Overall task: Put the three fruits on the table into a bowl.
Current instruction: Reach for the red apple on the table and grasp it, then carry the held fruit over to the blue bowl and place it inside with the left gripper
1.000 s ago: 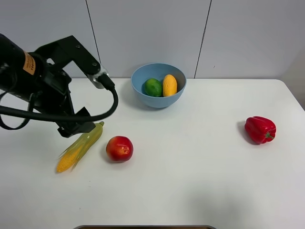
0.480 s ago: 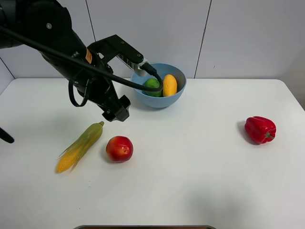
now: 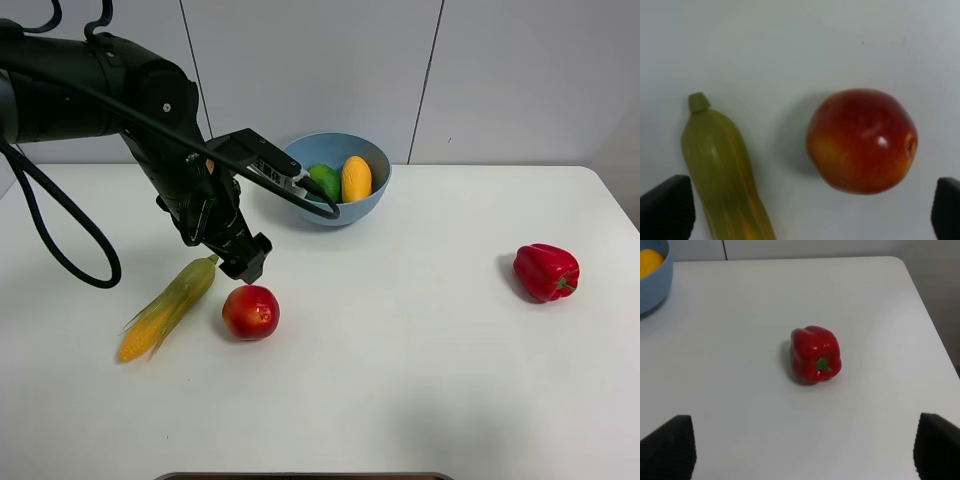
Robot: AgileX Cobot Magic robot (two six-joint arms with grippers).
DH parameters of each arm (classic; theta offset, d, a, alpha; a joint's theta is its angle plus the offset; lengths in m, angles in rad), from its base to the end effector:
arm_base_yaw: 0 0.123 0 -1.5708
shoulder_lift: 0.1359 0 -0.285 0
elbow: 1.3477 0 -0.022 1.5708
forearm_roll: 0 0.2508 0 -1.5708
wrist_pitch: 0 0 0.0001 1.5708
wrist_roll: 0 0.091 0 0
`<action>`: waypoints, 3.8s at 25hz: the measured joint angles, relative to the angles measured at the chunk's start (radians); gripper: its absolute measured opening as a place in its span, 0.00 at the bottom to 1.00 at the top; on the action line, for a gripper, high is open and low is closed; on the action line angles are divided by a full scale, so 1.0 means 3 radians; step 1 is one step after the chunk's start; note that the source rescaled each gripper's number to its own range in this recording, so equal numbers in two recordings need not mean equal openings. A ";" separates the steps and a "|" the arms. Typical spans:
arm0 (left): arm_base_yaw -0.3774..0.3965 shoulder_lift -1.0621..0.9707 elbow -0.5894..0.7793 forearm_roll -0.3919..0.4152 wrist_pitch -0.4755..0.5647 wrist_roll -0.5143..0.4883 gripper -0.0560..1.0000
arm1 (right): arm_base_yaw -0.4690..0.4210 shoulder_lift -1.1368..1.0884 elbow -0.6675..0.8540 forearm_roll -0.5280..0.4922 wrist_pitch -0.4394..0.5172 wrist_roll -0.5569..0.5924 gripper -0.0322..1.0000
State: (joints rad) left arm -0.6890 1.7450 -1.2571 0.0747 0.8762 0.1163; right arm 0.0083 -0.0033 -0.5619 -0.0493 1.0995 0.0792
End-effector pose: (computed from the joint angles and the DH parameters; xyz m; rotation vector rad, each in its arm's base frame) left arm 0.2757 -0.2203 0.2299 1.1647 2.5919 -0.0309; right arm -0.0146 -0.0041 0.2911 0.0768 2.0155 -0.0029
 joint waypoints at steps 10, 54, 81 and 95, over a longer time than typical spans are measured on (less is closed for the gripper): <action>0.0004 0.0236 0.0087 -0.0249 -0.0181 -0.0017 0.88 | 0.0000 0.0000 0.0000 0.0000 0.0000 0.0000 0.92; 0.0008 0.0795 0.0626 -0.0433 -0.1096 -0.0039 0.88 | 0.0000 0.0000 0.0000 0.0000 0.0000 0.0000 0.92; 0.0008 0.0869 0.0626 -0.0433 -0.1268 -0.0026 0.06 | 0.0000 0.0000 0.0000 0.0000 0.0000 0.0000 0.92; 0.0008 0.0398 0.0626 -0.0418 -0.1138 -0.0026 0.06 | 0.0000 0.0000 0.0000 0.0000 0.0000 0.0000 0.92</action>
State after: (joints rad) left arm -0.6867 1.8643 -1.0694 -0.0505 0.5348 0.1086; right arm 0.0083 -0.0033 -0.5619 -0.0493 1.0995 0.0792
